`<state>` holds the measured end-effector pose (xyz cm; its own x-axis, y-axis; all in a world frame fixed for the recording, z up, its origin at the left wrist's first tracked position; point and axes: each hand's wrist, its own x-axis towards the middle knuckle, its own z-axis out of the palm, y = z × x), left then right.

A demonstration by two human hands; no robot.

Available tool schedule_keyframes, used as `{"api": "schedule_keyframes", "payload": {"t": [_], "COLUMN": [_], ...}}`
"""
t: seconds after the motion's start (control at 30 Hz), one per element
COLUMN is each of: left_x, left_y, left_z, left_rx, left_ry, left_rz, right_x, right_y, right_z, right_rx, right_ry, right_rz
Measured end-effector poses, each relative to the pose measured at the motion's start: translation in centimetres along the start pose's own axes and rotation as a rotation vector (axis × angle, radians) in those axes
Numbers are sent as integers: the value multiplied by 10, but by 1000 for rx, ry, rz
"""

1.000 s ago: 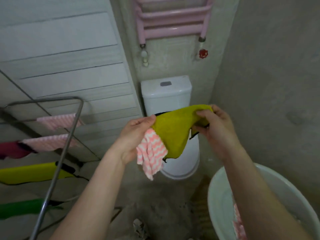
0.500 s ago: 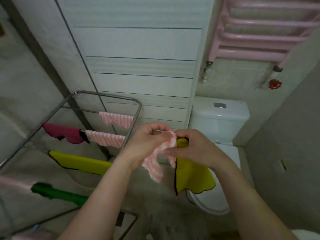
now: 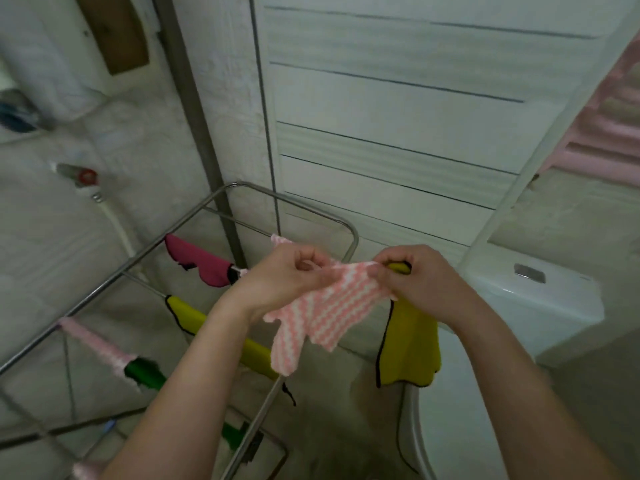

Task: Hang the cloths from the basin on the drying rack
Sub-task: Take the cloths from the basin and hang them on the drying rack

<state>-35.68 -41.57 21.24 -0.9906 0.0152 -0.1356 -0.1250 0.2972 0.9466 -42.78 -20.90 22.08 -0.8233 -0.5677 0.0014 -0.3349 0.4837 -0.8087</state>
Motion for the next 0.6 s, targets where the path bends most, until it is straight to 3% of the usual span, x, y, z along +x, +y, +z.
{"api": "schedule_keyframes", "payload": {"t": [0.07, 0.2, 0.37, 0.5, 0.6], "left_x": [5, 21, 46, 74, 91], "left_y": [-8, -16, -18, -15, -19], "left_z": [-15, -37, -44, -49, -56], "left_rx": [32, -102, -490, -516, -408], "left_ry": [-18, 126, 428, 689, 961], "left_rz": [-35, -40, 70, 30, -21], "right_x": [18, 66, 128, 188, 230], "right_y": [1, -5, -11, -11, -12], "right_z": [-7, -28, -48, -50, -38], "right_rx": [-96, -186, -162, -125, -160], "right_ry": [26, 33, -59, -76, -45], "right_rz": [-20, -98, -210, -263, -329]}}
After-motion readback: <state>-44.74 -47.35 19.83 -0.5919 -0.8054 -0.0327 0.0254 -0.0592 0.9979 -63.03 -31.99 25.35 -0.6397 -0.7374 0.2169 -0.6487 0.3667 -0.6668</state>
